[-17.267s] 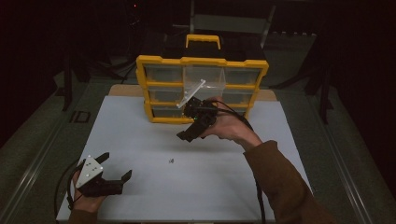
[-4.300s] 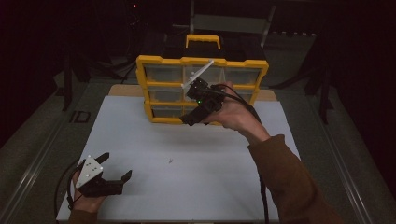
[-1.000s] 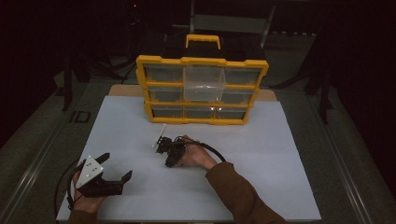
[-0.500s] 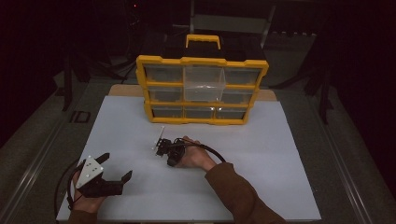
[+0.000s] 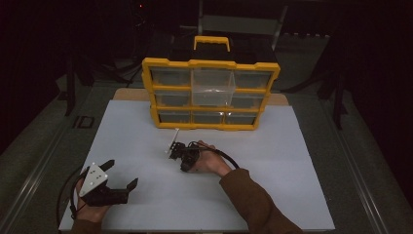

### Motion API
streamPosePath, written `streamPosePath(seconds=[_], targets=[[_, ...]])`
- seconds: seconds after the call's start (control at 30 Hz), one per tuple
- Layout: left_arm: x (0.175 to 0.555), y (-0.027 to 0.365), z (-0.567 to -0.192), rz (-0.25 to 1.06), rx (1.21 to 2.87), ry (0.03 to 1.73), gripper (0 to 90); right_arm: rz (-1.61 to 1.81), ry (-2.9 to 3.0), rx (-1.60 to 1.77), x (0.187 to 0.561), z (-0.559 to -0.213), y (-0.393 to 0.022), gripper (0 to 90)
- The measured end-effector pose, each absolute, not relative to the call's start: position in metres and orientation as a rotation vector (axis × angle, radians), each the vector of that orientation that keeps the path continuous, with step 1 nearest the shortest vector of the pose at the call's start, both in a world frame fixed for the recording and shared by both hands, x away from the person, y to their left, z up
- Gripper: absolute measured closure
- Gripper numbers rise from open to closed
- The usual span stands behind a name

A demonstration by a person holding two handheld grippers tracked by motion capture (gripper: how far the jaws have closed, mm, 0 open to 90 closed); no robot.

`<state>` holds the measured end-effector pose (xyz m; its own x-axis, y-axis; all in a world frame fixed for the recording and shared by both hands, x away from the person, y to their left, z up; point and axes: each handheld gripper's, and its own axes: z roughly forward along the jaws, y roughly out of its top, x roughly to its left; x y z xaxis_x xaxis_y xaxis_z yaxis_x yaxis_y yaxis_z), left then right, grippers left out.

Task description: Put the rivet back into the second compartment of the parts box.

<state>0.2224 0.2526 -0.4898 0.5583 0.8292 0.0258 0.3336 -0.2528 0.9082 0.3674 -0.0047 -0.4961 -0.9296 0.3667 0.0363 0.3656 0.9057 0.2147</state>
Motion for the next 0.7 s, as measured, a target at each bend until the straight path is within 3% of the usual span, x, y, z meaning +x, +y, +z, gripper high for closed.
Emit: streamPosePath(seconds=[0.7], targets=[[0.222,0.252,-0.490,0.647,1.827,0.955,0.0,0.480,3.053,0.661,0.371,-0.460,-0.048,82.7]])
